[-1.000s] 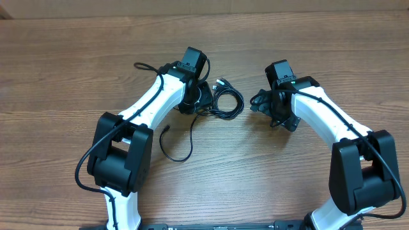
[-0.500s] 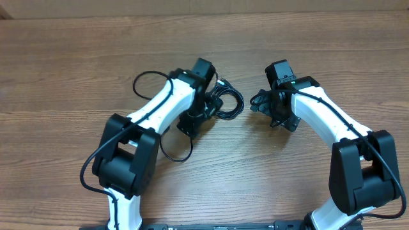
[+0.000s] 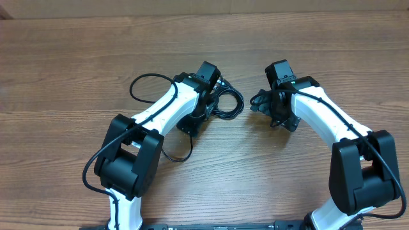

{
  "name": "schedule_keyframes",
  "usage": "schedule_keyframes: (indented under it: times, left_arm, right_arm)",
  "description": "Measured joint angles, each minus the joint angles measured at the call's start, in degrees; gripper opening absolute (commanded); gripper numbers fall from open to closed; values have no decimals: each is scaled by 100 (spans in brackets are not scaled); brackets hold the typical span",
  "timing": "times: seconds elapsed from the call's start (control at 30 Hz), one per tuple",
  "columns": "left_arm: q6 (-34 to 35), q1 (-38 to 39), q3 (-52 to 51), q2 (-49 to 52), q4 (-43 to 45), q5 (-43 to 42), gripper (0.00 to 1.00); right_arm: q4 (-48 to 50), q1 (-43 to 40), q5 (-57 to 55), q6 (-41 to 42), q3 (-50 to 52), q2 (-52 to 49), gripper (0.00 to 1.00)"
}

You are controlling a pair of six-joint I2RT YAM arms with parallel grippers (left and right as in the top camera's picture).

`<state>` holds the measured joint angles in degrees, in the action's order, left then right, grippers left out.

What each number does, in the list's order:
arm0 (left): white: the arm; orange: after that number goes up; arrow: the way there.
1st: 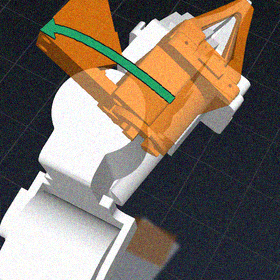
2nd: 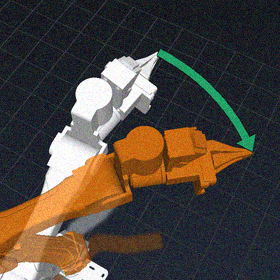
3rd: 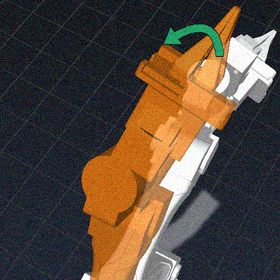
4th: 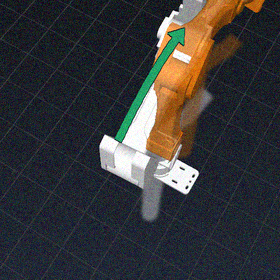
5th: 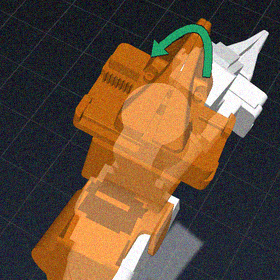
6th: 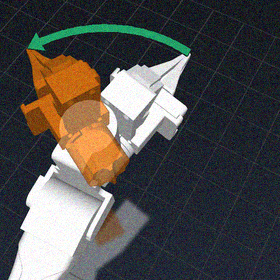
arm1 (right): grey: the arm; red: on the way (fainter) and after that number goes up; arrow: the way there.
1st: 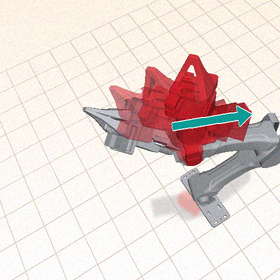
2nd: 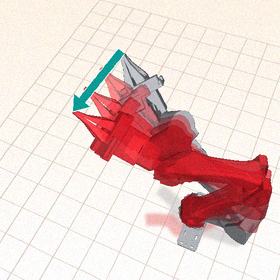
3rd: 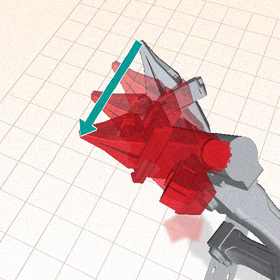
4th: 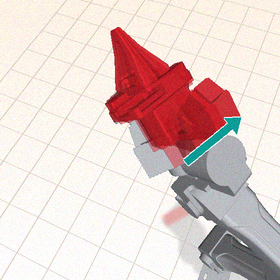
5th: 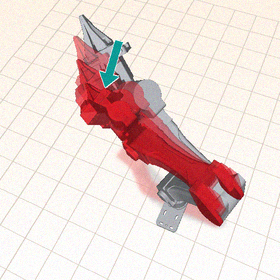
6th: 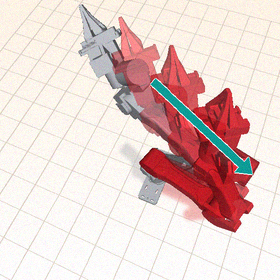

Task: Untangle cables

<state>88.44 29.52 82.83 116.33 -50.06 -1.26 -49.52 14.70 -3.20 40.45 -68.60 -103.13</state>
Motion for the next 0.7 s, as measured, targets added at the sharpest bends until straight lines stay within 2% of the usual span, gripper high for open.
schedule_keyframes:
  times: [0.03,0.1,0.17,0.3,0.37,0.5,0.7]
  left_arm:
    - [-4,0,-2,0,170,-50,100]
    - [-136,0,-2,0,411,-177,4]
    - [-411,-13,-2,0,417,-223,4]
    - [-1661,-227,-2,0,452,-326,4]
    - [-2697,-514,-2,0,404,-625,4]
    - [-4201,-780,-2,0,46,-1235,4]
    - [-5300,-542,-83,0,-693,-1460,4]
  right_arm:
    - [-2,2,2,2,0,0,100]
    - [0,2,0,2,0,0,100]
    - [-2,2,0,2,0,0,100]
    - [-2,2,0,-2,0,0,100]
    - [-2,2,0,2,0,0,100]
    - [-2,2,2,0,0,0,100]
    - [2,2,2,2,0,0,100]
